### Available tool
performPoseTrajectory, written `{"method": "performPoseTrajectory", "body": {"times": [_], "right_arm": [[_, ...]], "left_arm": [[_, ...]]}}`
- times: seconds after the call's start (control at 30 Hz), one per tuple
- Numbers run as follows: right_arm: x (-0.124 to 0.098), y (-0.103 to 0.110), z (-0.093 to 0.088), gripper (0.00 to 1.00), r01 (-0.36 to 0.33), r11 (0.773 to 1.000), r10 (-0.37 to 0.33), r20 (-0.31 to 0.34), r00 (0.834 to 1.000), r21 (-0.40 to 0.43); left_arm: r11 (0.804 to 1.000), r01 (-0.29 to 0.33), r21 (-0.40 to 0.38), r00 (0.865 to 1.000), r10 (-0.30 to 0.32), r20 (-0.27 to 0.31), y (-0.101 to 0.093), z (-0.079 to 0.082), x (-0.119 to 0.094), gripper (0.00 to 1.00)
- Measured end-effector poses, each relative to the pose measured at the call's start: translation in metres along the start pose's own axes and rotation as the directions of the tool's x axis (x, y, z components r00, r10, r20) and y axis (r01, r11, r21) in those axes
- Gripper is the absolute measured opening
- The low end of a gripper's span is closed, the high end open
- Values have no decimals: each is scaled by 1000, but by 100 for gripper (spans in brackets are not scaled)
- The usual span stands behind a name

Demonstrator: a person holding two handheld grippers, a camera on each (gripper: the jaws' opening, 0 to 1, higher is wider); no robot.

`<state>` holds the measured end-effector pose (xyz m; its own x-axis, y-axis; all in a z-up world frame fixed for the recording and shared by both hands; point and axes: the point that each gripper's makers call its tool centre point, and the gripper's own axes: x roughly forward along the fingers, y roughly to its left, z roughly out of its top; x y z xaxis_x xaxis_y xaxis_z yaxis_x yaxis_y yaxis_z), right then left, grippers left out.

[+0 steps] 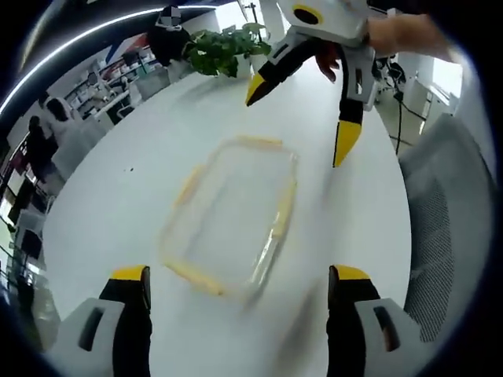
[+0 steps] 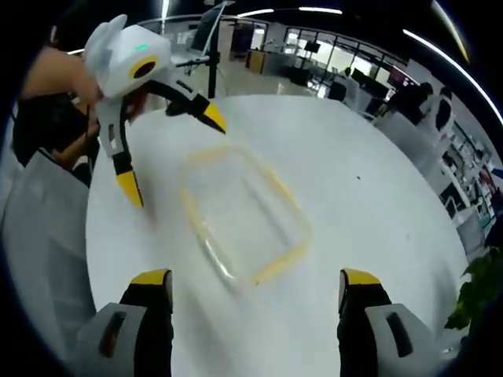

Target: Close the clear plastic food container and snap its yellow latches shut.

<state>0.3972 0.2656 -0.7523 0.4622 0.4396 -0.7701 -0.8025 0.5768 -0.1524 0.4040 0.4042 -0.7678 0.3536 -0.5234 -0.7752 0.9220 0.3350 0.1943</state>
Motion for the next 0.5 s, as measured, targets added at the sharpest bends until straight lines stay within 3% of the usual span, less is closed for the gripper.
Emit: {"method": "performPoseTrajectory", "body": {"times": [0.5], "right_arm": [[-22,5,-10,87,50,996,-56,70,996,73]], "left_arm": [[993,-20,-120,997,29,70,-10,-10,-17,95]]}}
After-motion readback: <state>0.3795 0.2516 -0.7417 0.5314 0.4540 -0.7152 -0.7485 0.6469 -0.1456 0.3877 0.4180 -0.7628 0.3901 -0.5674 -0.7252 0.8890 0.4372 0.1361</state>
